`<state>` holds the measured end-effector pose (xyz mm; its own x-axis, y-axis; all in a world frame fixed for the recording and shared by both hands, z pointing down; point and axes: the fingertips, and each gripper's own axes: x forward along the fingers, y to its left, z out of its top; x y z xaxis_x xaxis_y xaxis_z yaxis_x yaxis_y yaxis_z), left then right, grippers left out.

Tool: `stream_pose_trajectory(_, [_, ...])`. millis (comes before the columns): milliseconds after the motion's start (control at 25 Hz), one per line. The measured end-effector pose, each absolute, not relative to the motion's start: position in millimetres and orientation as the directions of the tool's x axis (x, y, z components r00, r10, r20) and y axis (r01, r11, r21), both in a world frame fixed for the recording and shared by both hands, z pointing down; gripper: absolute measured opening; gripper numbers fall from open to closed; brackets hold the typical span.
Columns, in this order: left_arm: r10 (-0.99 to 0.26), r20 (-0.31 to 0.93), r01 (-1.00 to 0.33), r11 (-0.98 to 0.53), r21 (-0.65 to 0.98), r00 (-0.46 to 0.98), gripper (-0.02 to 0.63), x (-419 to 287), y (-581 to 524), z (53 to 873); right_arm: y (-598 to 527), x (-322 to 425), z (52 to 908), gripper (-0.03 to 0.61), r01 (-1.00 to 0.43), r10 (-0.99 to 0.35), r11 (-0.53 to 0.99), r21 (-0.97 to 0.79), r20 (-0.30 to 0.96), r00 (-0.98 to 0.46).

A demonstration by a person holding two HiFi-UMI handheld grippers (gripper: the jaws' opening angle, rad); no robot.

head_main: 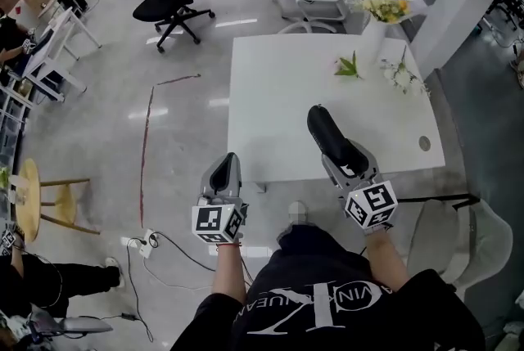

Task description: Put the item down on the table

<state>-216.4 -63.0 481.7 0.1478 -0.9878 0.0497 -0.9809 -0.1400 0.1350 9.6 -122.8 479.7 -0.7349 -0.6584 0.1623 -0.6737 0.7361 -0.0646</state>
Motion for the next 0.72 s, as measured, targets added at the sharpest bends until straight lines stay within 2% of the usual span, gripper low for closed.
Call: stream_pose_trajectory(720, [-0.985, 0.082, -0.983, -0.141, 0.122, 0.152, 0.009, -225.1, -168.4, 487.8, -233.7, -17.5, 504.1, 0.259, -0.637, -0.609, 0.766, -0.088, 0.221, -0.762])
